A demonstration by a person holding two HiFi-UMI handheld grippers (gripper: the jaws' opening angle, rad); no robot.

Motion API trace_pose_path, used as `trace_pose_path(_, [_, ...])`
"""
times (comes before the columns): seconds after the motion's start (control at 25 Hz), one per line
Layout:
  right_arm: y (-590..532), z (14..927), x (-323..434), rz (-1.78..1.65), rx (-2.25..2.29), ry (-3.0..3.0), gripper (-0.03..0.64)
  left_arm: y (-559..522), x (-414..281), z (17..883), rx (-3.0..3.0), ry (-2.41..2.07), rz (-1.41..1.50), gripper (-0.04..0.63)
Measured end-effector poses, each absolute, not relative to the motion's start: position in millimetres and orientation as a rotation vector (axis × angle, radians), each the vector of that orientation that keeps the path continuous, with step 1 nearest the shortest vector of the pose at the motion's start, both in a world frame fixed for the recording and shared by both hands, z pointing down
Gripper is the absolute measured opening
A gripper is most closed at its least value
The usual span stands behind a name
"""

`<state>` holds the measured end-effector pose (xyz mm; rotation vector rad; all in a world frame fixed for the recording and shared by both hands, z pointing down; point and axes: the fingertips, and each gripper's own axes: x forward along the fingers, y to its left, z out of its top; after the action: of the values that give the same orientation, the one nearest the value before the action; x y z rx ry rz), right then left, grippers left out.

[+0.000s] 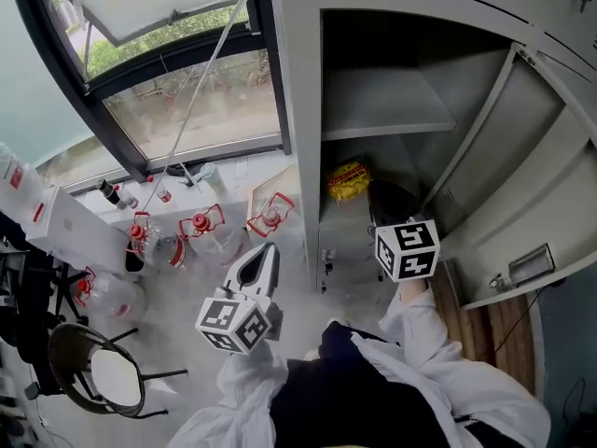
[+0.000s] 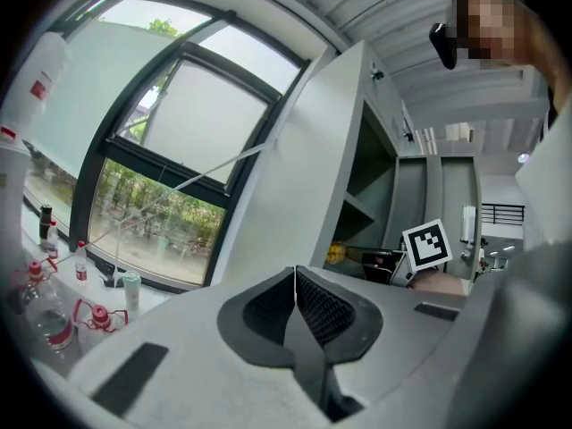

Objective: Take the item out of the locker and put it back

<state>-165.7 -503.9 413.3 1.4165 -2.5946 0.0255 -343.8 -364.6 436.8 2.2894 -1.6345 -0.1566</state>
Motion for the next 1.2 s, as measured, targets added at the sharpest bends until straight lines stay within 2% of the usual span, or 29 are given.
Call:
trace_pose_path(0.64, [-588,439,-217,-0.024,1.099,-2.510,0.000,-376,-358,433,2.271,-1.718,-0.155,0.009])
trace_pose_path(1.2, [-619,462,-234,-0.245,0.857,-2.203,0.000,-380,-355,432,2.279,-1.731,-0.156,0.009])
